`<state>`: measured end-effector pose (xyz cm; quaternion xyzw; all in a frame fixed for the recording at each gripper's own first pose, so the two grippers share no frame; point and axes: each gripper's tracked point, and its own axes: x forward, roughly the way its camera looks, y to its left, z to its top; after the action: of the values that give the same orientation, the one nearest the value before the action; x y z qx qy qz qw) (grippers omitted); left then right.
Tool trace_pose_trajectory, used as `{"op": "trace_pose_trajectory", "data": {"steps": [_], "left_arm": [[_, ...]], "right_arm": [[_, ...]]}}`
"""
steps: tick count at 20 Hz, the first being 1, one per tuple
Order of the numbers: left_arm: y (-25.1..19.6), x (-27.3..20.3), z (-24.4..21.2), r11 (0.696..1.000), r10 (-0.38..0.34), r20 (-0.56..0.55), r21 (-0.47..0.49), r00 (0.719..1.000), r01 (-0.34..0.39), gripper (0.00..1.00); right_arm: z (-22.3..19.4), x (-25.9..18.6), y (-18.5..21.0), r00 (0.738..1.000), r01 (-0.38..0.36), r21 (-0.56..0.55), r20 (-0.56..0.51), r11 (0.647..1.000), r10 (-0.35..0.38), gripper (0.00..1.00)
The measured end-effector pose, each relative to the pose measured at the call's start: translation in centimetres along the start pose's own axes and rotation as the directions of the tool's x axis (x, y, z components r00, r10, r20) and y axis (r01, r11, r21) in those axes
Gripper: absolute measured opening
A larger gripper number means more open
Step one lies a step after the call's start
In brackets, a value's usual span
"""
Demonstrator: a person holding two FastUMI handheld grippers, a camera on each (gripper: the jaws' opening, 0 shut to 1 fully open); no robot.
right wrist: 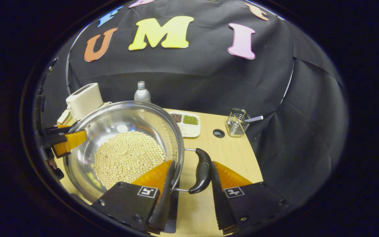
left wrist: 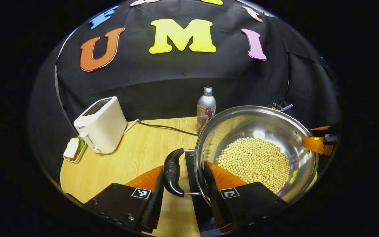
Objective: First push the handle of the pot to place it horizontally, then grasp the pot with both hands and set it on the induction cooktop.
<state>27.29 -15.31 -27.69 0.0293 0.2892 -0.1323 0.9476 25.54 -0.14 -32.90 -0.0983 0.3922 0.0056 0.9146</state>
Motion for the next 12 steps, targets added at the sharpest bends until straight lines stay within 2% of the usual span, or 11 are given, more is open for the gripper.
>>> {"op": "trace_pose_trajectory", "data": {"steps": [1, 2, 4, 7, 8, 10, 12], "left_arm": [[0.1, 0.5, -0.5, 1.000, 0.003, -0.010, -0.005, 1.000, -0.003, 0.61], [0.1, 0.9, -1.1, 1.000, 0.004, -0.025, -0.017, 1.000, -0.004, 0.61], [0.0, 0.9, -1.9, 0.999, 0.004, -0.050, -0.037, 0.999, -0.006, 0.61], [0.4, 1.1, -2.3, 0.999, 0.018, -0.035, -0.026, 0.999, -0.019, 0.61], [0.3, 1.2, -1.7, 1.000, 0.020, -0.008, -0.004, 1.000, -0.020, 0.62], [0.5, 1.1, -2.1, 0.999, 0.018, -0.015, -0.029, 1.000, -0.019, 0.61], [0.5, 1.3, -1.9, 0.999, 0.018, -0.007, -0.034, 1.000, -0.018, 0.61]], "right_arm": [[-0.1, 0.5, 0.0, 1.000, -0.001, -0.001, -0.001, 1.000, 0.001, 0.57], [-0.2, 0.8, 0.1, 1.000, -0.002, 0.000, 0.000, 1.000, 0.002, 0.60], [-0.7, 1.4, 0.2, 1.000, -0.010, 0.006, -0.006, 1.000, 0.010, 0.58], [-2.2, 2.7, 0.7, 0.999, -0.044, 0.030, -0.008, 0.999, 0.045, 0.58], [-2.7, 3.7, 0.9, 0.998, -0.071, 0.064, 0.005, 0.995, 0.070, 0.58], [-2.4, 3.4, 0.9, 0.993, -0.108, 0.117, 0.069, 0.987, 0.101, 0.61], [-2.4, 3.4, 0.8, 0.991, -0.113, 0.142, 0.091, 0.983, 0.100, 0.62]]}}
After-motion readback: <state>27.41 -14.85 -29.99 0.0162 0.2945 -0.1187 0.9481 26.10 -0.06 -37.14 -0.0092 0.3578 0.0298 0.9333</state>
